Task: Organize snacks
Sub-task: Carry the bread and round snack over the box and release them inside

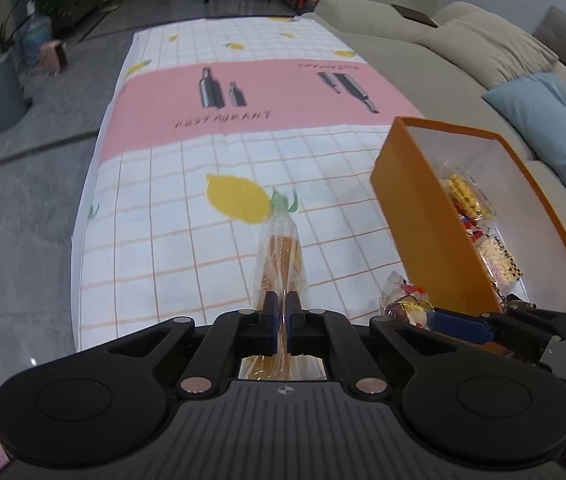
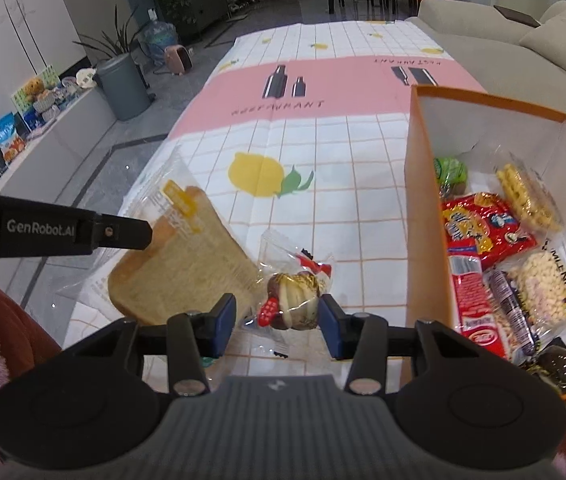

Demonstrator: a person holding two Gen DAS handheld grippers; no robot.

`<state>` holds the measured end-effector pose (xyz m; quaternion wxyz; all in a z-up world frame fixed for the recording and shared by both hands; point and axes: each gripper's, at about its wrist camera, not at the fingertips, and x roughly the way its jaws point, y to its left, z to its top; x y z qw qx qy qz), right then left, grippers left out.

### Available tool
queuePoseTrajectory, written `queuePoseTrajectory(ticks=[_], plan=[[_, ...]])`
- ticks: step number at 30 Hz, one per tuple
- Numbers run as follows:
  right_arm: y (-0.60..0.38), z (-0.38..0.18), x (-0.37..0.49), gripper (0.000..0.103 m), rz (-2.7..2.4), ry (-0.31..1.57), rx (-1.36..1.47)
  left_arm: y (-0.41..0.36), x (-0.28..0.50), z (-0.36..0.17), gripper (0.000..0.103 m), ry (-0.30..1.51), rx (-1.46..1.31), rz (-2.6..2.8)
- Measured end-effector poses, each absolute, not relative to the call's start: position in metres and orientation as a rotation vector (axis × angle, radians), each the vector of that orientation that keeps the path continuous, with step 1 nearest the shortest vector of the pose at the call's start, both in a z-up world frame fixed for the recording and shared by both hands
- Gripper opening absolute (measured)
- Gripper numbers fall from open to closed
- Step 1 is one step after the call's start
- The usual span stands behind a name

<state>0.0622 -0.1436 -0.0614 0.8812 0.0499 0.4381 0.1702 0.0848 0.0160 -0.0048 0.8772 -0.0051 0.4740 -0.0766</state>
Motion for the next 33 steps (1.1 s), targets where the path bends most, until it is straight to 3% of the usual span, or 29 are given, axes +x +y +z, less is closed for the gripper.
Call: queuePoseTrajectory(ticks=[22,33], plan=[[-0.221,0.023,0.070,0.042,0.328,0.781,0.179,-0.054,0.120,0.098,0.002,0.821,-0.008,-0.367],[-0.282,0.018,0.083,0.042,0.177,0.823,0.101,-0.138,0.152,0.090,0.002,0.819,0.016,-0.530]])
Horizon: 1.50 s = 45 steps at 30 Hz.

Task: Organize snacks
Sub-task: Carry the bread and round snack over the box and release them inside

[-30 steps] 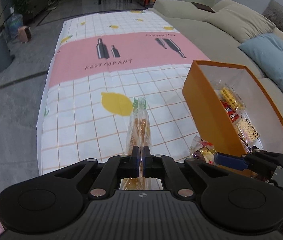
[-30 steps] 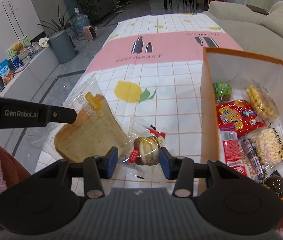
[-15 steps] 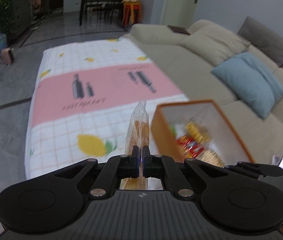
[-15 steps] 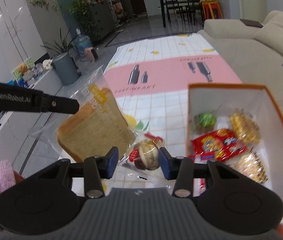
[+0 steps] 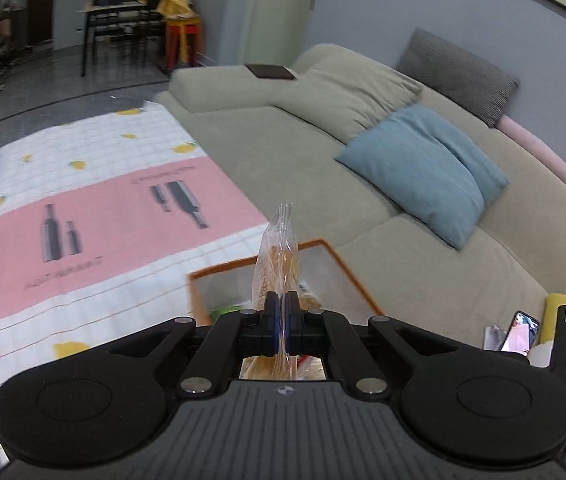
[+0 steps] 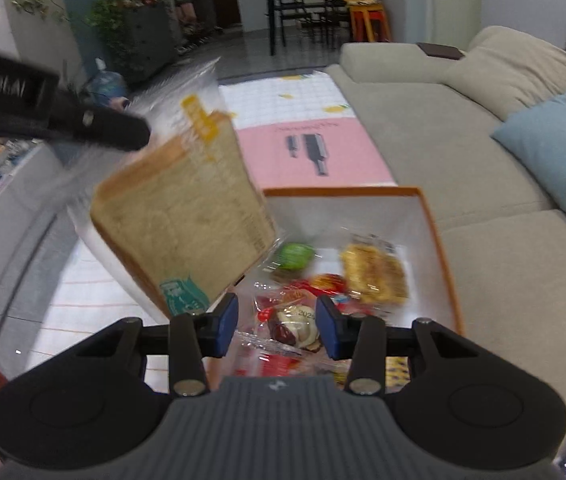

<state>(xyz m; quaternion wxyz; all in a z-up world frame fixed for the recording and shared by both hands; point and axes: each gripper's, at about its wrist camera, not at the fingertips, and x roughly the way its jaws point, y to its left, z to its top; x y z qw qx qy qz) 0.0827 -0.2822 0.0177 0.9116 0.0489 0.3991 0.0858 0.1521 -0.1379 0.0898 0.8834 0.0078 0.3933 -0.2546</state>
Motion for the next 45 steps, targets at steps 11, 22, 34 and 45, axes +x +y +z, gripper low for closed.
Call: queuePoseTrajectory(ticks=[11,22,34,45], plan=[[-0.322,-0.025,0.097,0.041,0.060,0.911,0.120,-0.198,0.196,0.016,0.002,0.967,-0.041,-0.623],[-0.331,-0.047,0.105,0.041,0.024,0.957,0.122,-0.189,0.218,-0.030,0.001,1.059,0.075,-0.538],[-0.334,-0.059,0.113,0.041,0.043,1.027,0.140,-0.214,0.212,-0.058,0.003,0.991,0.427,-0.460],[-0.329,-0.059,0.115,0.041,0.078,1.098,0.040,-0.222,0.212,-0.073,0.018,0.975,0.512,-0.474]])
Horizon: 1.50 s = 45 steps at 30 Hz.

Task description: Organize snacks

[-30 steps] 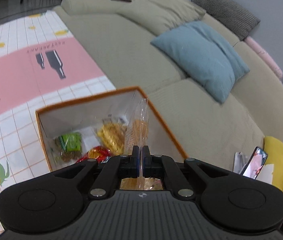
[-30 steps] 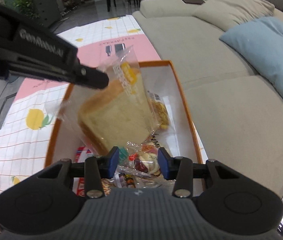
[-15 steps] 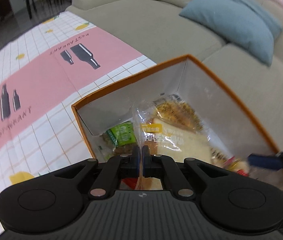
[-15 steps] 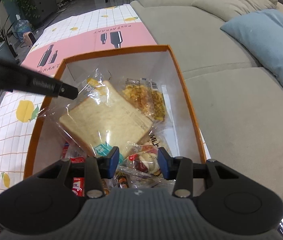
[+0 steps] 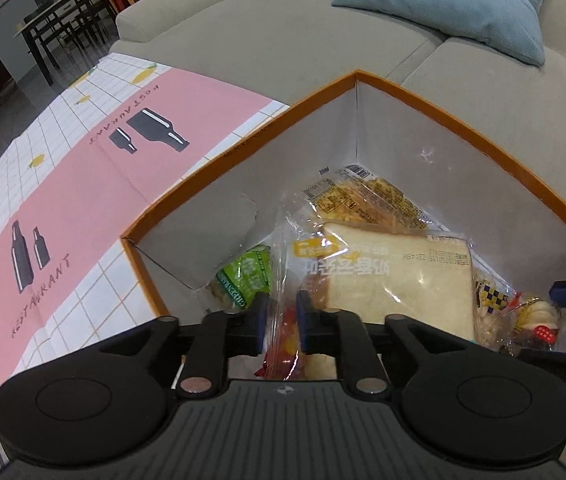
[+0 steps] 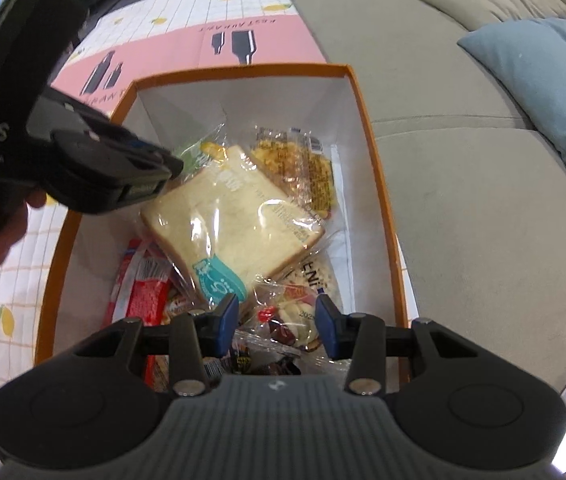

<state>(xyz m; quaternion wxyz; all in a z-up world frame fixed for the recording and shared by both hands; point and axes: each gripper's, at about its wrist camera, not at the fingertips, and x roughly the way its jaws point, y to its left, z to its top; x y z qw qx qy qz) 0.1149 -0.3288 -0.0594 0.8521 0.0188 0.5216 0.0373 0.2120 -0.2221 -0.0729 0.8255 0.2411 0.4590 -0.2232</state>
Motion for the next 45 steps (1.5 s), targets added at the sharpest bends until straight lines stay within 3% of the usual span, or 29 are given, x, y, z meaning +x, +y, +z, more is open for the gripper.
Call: queuePoseTrajectory(ticks=[26,29,32,33,34,36,45], plan=[[-0.317,-0.081,0.127,0.041,0.096,1.248,-0.143,-0.156,0.158,-0.019,0.037,0.962,0.324,-0.488],[-0.316,-0.072,0.123,0.049,0.093,1.226,-0.148,-0.149,0.152,-0.017,0.037,0.966,0.316,-0.476],[-0.316,-0.062,0.117,0.049,0.096,1.199,-0.147,-0.143,0.144,-0.013,0.037,0.960,0.309,-0.470],[-0.315,-0.059,0.116,0.046,0.103,1.188,-0.142,-0.141,0.142,-0.012,0.037,0.955,0.305,-0.466],[-0.315,-0.056,0.115,0.034,0.110,1.179,-0.135,-0.139,0.139,-0.010,0.037,0.952,0.300,-0.461],[-0.316,-0.052,0.116,0.023,0.115,1.158,-0.109,-0.134,0.135,-0.007,0.037,0.952,0.293,-0.449],[-0.315,-0.080,0.125,0.004,0.091,1.263,-0.103,-0.111,0.114,0.004,0.037,0.946,0.266,-0.380]])
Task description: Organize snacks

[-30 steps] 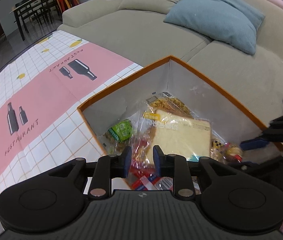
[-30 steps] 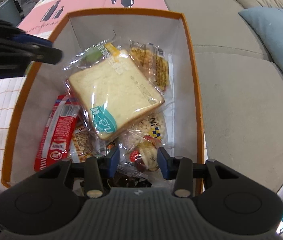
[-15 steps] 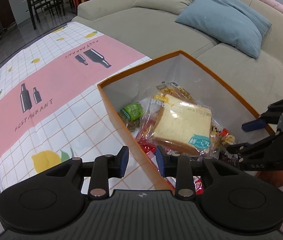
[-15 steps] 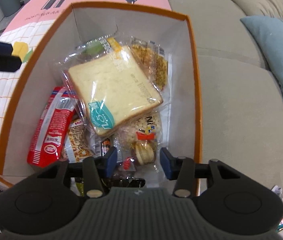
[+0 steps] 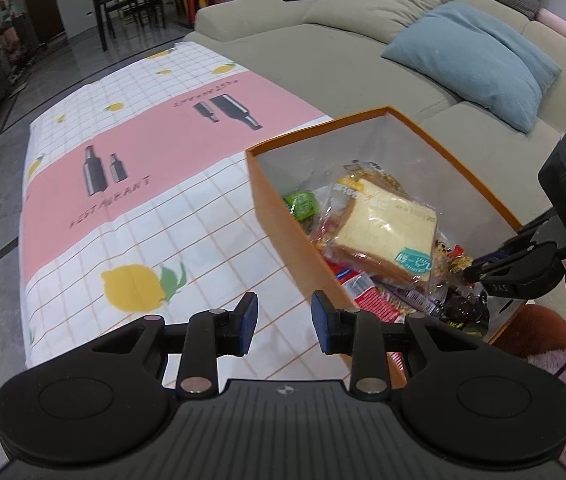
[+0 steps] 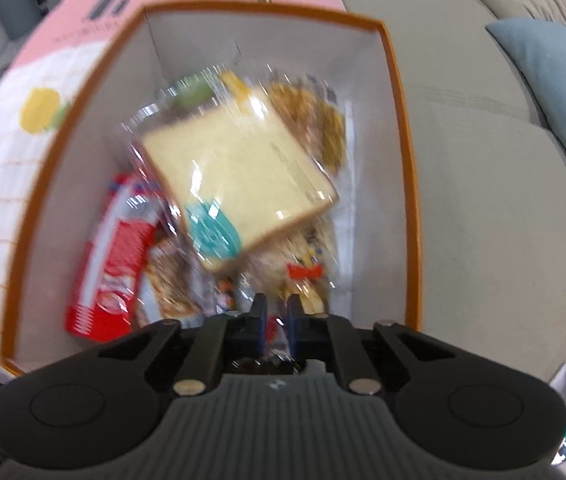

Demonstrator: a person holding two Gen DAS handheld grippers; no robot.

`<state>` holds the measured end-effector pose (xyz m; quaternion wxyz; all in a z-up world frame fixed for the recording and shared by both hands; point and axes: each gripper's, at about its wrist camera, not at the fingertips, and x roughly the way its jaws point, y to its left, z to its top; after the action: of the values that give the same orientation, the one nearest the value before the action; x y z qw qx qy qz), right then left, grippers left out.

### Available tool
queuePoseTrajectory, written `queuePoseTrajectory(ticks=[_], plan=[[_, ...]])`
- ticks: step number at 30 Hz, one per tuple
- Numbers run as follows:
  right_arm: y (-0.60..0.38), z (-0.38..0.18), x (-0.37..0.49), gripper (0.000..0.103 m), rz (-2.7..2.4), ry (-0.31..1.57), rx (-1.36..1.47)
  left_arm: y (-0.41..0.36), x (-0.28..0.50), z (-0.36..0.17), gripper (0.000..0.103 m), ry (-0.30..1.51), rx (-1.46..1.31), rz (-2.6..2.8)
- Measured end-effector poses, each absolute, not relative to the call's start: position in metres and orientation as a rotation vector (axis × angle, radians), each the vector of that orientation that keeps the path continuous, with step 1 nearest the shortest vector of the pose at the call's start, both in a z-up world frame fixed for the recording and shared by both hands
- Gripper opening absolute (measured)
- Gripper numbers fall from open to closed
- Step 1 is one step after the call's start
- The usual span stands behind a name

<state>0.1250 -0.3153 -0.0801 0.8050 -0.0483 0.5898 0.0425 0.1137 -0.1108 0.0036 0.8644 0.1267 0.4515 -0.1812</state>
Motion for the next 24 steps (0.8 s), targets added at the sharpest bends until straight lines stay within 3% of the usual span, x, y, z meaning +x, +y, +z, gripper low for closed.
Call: queuePoseTrajectory(ticks=[7,13,14,16,19,24], plan=[[-0.324,-0.082,0.117,0.003,0.074,1.255,-0.069,-0.101,0.096,0.007,0.037,0.941,0.248,-0.370],[-0.314,-0.036,0.092,0.009,0.117,1.125,-0.058,-0.100,0.075,0.032,0.037,0.831,0.310,-0.312],[-0.311,-0.024,0.086,0.012,0.126,1.089,-0.052,-0.099,0.070,0.037,0.037,0.809,0.320,-0.313],[-0.305,0.000,0.073,0.031,0.143,1.016,-0.025,-0.097,0.060,0.050,0.037,0.753,0.324,-0.318],[-0.296,0.038,0.052,0.038,0.172,0.900,0.037,-0.092,0.042,0.068,0.038,0.656,0.312,-0.290],[-0.276,0.080,0.017,0.047,0.166,0.727,0.080,-0.078,0.025,0.087,0.052,0.619,0.247,-0.249]])
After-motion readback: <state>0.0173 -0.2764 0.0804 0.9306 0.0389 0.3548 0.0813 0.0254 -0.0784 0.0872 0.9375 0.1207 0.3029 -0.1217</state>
